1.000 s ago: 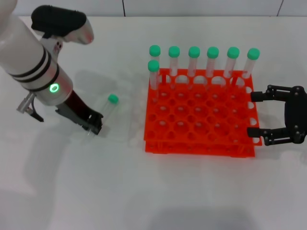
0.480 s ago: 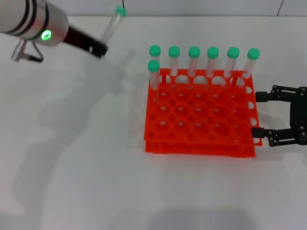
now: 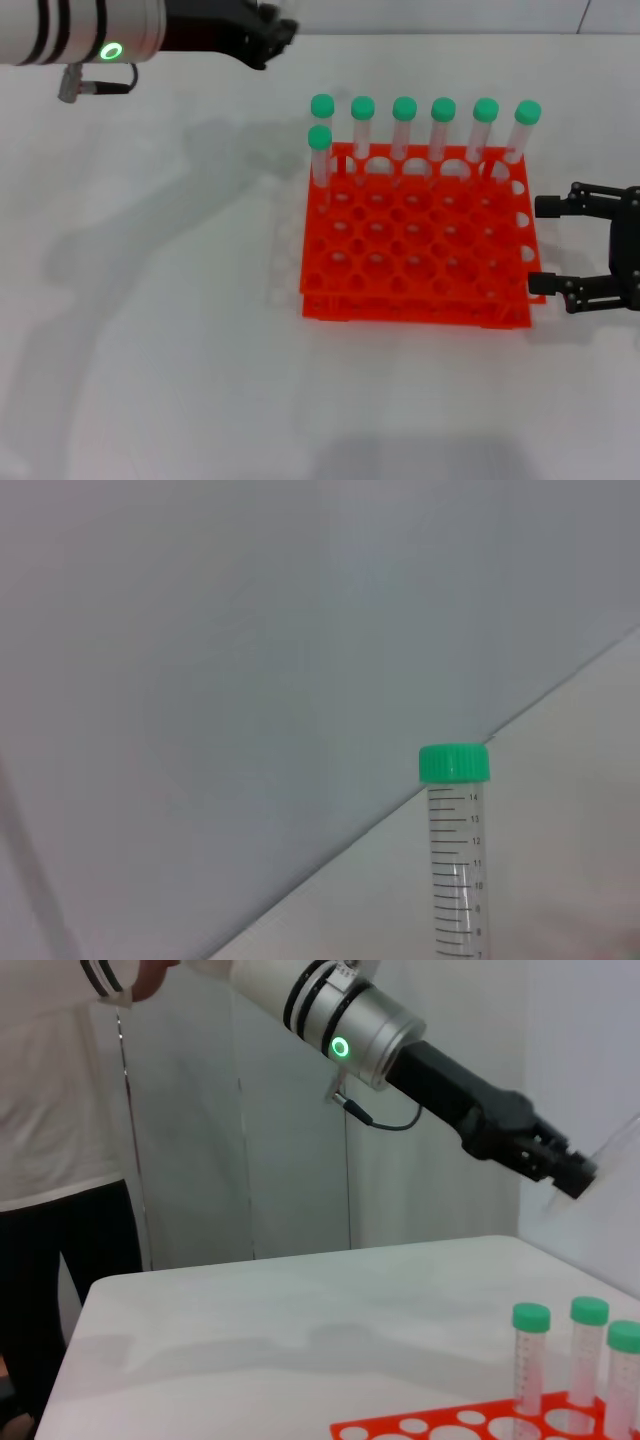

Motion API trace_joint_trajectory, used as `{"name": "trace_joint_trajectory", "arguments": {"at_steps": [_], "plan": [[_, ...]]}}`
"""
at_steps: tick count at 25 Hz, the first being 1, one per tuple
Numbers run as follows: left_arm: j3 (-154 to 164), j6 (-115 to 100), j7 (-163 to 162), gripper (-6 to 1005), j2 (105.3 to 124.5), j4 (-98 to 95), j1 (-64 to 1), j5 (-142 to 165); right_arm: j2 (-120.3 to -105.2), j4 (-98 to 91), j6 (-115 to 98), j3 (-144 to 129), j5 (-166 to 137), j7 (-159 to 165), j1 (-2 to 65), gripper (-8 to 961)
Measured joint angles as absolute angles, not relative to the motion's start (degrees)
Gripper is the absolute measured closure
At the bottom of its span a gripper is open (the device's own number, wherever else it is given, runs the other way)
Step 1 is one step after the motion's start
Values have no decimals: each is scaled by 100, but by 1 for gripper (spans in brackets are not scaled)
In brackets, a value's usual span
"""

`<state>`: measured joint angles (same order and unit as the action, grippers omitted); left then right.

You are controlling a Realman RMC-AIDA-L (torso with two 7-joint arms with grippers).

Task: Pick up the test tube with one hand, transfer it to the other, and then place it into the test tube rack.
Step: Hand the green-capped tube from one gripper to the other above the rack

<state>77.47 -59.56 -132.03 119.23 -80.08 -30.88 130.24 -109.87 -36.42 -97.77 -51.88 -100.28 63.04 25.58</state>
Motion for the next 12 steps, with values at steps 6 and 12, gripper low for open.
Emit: {"name": "trace_joint_trajectory", "arguments": {"at_steps": [6,12], "plan": [[6768,-7008,-11700,806,11852,-6966,-3503,11508,-10991,-3708,-9946,-5088,-10009,6320,2571,106],[5912,-8194,-10800,805,11503,-5432,-4224,10976,-10985,-3729,-10123,-4927,-9963,6393,2574,106]]}}
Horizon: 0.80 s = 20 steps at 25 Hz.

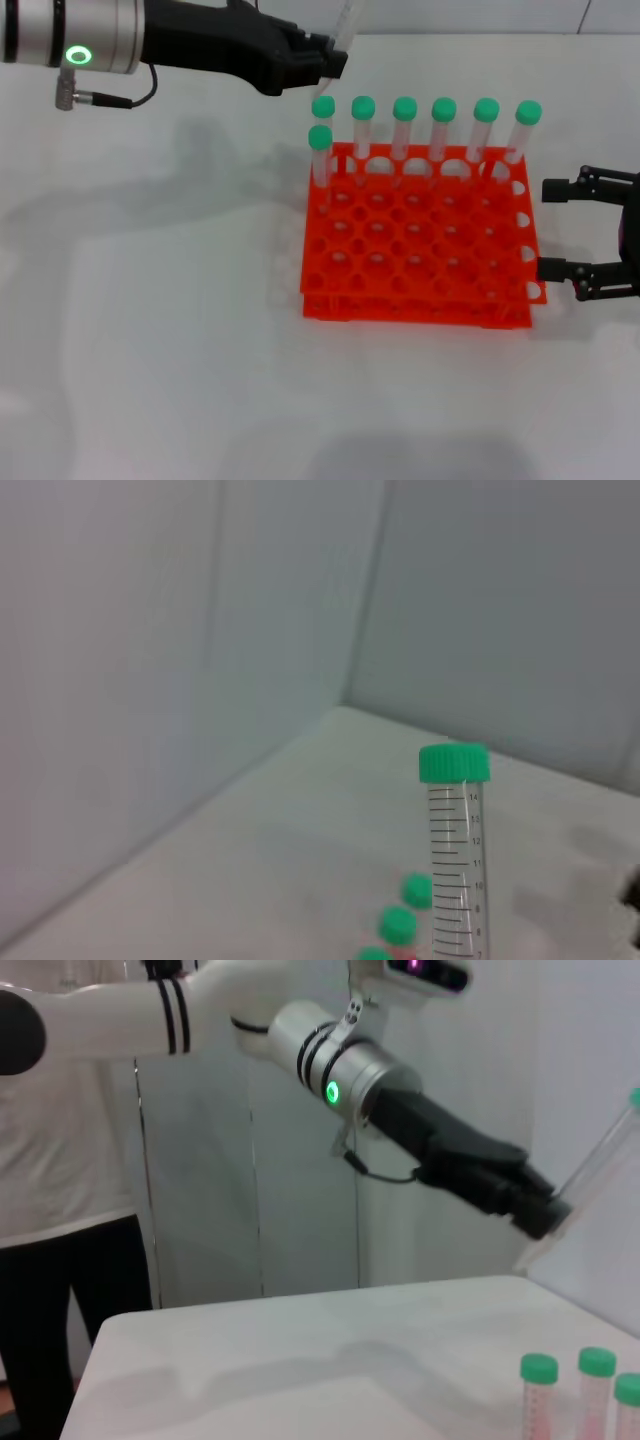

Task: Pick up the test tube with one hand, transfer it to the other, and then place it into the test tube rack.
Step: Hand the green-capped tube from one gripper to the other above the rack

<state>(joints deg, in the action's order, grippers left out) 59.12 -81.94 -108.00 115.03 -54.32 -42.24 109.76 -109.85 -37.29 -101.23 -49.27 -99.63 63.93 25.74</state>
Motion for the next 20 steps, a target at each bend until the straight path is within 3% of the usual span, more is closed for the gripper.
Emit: {"name": "trace_joint_trajectory", "arguments": {"at_steps": [7,20], "plan": [[5930,-8409,-10276,805,11334,-4606,-4613,11157,-10980,-3729,-10143,-4870,-9877,6537,2584,106],[5928,-8506,-8911,805,11573,-4251,-4763,11271,-11012,-3694,-10097,-4552,-9670,7061,2629,107]]}}
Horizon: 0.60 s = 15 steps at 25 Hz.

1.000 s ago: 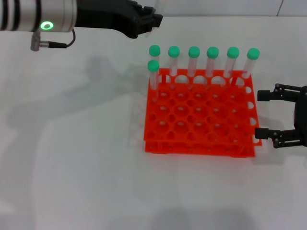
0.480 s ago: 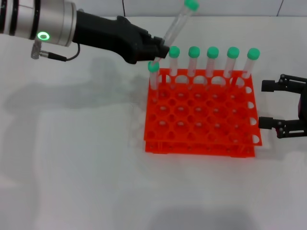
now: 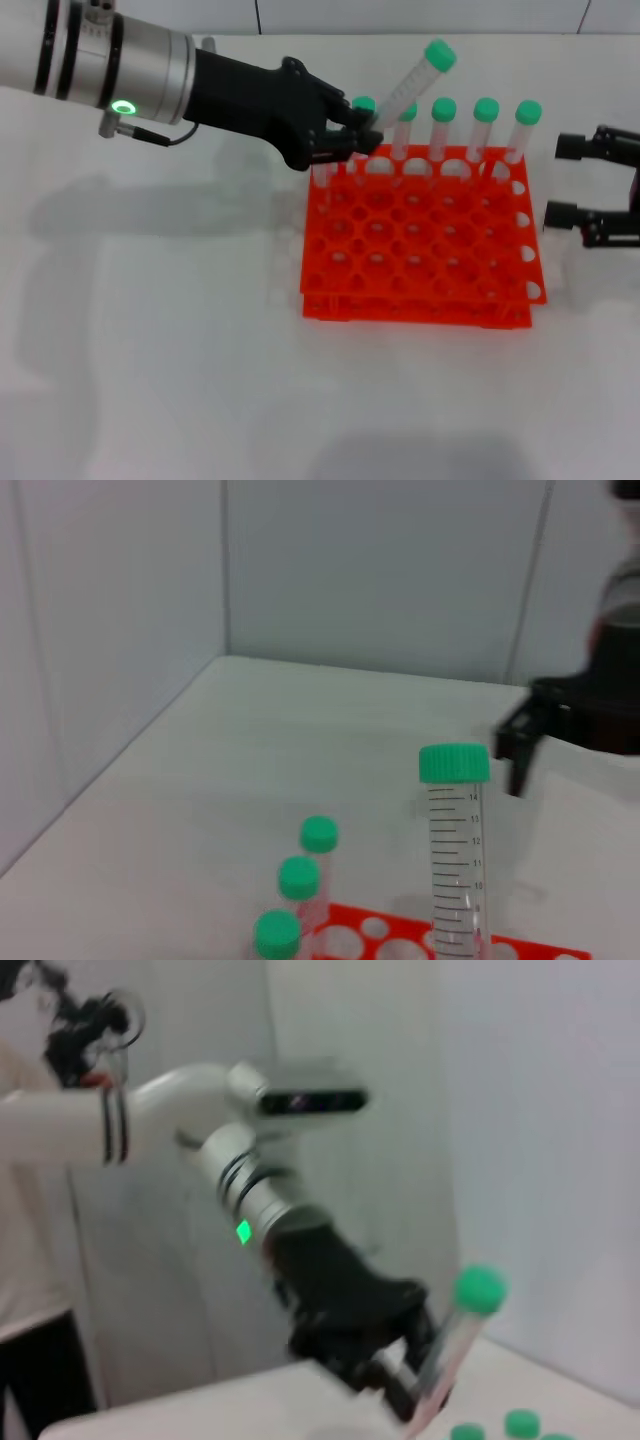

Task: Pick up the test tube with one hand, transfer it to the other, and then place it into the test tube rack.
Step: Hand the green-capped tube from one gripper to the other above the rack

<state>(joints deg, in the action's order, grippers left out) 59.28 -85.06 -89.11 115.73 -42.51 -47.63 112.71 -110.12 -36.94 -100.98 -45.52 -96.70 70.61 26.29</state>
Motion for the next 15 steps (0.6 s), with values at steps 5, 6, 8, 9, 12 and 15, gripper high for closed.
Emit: {"name": "trace_joint_trajectory", "arguments": {"at_steps": [5,6,8,9,12,15], "plan": [[5925,-8547,-8673,805,11598,-4041,-4869,11261,-11057,-3515,-10093,-4131,-9425,7617,2693,108],[5924,-8539,-8652,805,11599,-4001,-4887,11266,-11064,-3437,-10096,-4088,-9325,7686,2706,108],[5924,-8527,-8624,805,11609,-3970,-4903,11271,-11075,-3264,-10105,-4064,-9117,7717,2726,108],[5923,-8523,-8609,806,11617,-3967,-4906,11273,-11083,-3152,-10109,-4061,-8987,7694,2737,108],[5920,-8511,-8551,806,11641,-3967,-4905,11272,-11157,-2878,-10078,-4049,-8718,7555,2760,108],[5922,-8507,-8491,806,11652,-3968,-4905,11262,-11315,-2694,-10030,-4037,-8502,7340,2804,108]]}}
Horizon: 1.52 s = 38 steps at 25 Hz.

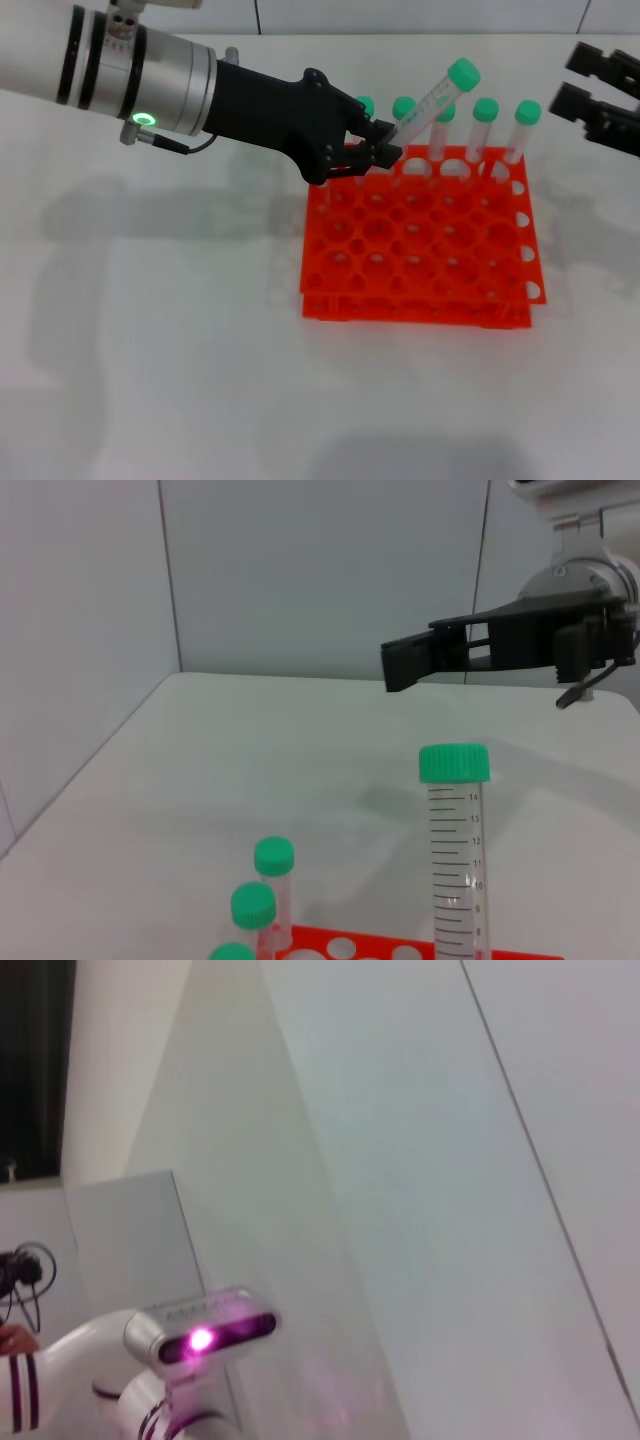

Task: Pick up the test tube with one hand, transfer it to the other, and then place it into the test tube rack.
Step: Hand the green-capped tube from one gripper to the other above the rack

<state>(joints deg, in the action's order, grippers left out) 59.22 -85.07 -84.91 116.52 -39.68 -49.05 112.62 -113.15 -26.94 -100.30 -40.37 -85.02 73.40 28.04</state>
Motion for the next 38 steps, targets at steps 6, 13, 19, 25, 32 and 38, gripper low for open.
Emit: {"name": "trace_joint_trajectory", "arguments": {"at_steps": [6,13,19,25,32,38], "plan": [[5882,-8400,-8283,806,11715,-3946,-4878,11209,-11563,-2254,-9886,-4067,-8343,6605,2983,109],[5892,-8349,-8196,805,11781,-3933,-4842,11199,-11597,-1600,-9874,-4123,-8300,5928,3256,109],[5894,-8306,-8144,805,11806,-3930,-4835,11196,-11600,-1146,-9841,-4167,-8289,5392,3418,110],[5890,-8306,-8076,806,11821,-3923,-4828,11196,-11615,-1061,-9745,-4160,-8287,5292,3455,110],[5915,-8323,-8072,806,11821,-3924,-4821,11196,-11614,-1049,-9687,-4162,-8287,5288,3495,111],[5915,-8329,-8064,806,11822,-3926,-4816,11198,-11611,-1046,-9688,-4166,-8288,5286,3503,111]]}}
